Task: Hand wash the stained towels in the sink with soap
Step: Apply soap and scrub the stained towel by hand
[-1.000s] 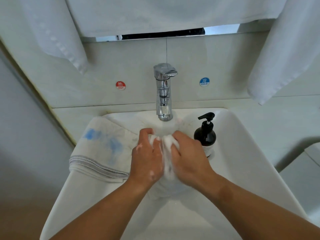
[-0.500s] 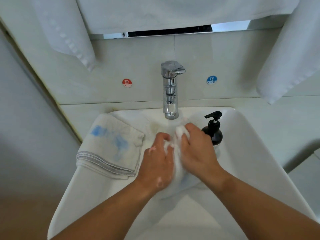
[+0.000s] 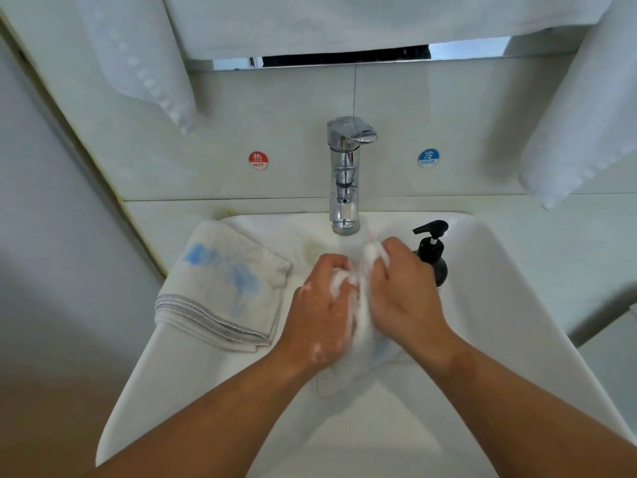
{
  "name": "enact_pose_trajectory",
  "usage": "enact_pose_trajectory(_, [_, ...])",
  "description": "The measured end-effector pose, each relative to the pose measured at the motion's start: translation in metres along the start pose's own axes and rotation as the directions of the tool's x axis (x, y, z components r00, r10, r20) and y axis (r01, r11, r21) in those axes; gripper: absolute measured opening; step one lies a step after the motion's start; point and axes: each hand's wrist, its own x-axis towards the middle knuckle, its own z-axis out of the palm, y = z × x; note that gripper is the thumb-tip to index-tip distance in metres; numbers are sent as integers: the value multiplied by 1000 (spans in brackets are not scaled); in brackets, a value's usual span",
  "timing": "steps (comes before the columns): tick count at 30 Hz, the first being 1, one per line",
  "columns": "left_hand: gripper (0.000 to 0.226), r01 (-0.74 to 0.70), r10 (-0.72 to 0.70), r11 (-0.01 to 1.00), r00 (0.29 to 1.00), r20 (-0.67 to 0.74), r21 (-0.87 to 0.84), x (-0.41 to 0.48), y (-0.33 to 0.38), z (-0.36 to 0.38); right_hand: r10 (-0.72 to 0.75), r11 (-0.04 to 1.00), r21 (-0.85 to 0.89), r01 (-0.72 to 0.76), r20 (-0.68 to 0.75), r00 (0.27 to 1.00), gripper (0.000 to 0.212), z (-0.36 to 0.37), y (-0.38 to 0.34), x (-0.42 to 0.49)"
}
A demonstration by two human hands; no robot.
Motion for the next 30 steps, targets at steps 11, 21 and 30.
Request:
enact_pose_trajectory(11, [13,95,-96,990,995,0,101,-4,-6,2,-102,995,-3,103,51,993,12,4,0,-7])
enact_pose_trajectory(21, [19,291,-284,956,951,-119,44,13,-5,-7,-194,978,-25,205,218,956,19,7,-3,-25])
enact_pose_trajectory(30, [18,39,-47,997,989,-142,-64,9,7,-4,-46,994,-97,60,135,990,11,0,11,-15])
